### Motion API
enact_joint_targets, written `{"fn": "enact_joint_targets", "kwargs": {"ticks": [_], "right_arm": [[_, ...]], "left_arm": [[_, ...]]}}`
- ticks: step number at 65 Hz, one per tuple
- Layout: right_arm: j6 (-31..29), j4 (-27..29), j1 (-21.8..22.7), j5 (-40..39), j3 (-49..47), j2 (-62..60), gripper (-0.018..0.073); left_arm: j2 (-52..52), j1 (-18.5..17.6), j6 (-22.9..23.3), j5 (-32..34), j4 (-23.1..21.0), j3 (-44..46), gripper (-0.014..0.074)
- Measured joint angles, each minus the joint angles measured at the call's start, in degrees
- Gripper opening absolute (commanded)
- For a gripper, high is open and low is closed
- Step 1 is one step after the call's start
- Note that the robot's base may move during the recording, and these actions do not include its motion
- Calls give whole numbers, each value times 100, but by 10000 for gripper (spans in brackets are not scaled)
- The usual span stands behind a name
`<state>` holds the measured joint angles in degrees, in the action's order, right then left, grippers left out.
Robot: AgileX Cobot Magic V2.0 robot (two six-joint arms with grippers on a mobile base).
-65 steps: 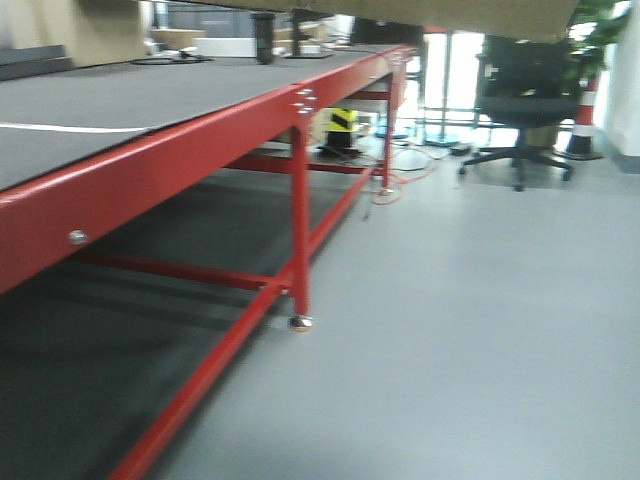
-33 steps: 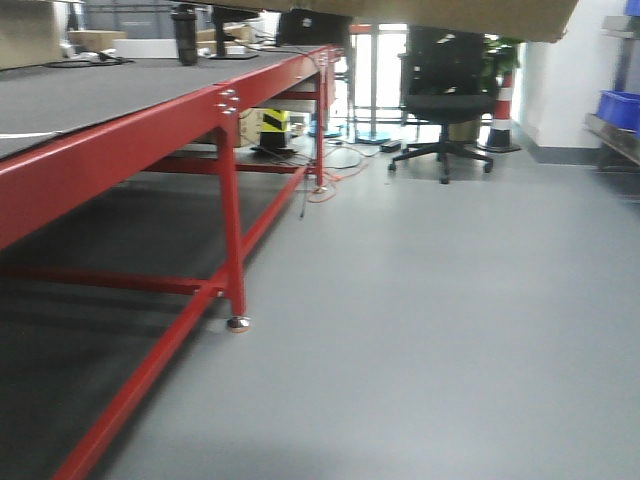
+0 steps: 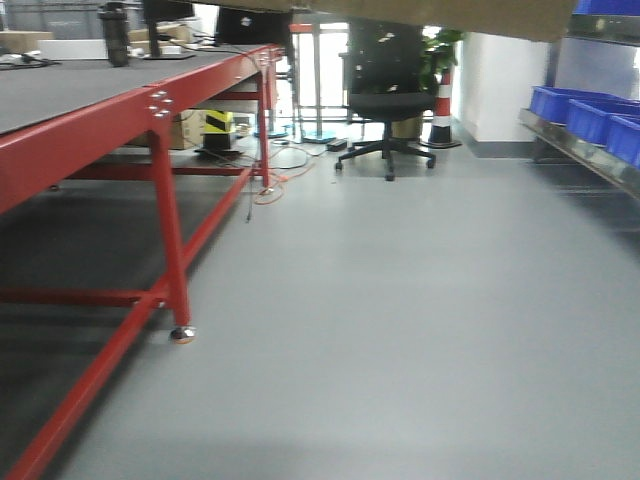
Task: Stack two boxes on right shelf middle
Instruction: 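Hold the boxes with both grippers while driving toward the steel shelf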
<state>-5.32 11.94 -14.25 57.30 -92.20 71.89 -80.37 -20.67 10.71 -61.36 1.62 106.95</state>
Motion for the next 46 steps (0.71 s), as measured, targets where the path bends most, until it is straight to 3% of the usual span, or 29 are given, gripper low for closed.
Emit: {"fn": "enact_joint_targets", "kwargs": {"ticks": [46], "right_arm": [[0,0,0,10,0,0,-154]], "left_arm": [[0,0,0,10,-10,0,-111]]}}
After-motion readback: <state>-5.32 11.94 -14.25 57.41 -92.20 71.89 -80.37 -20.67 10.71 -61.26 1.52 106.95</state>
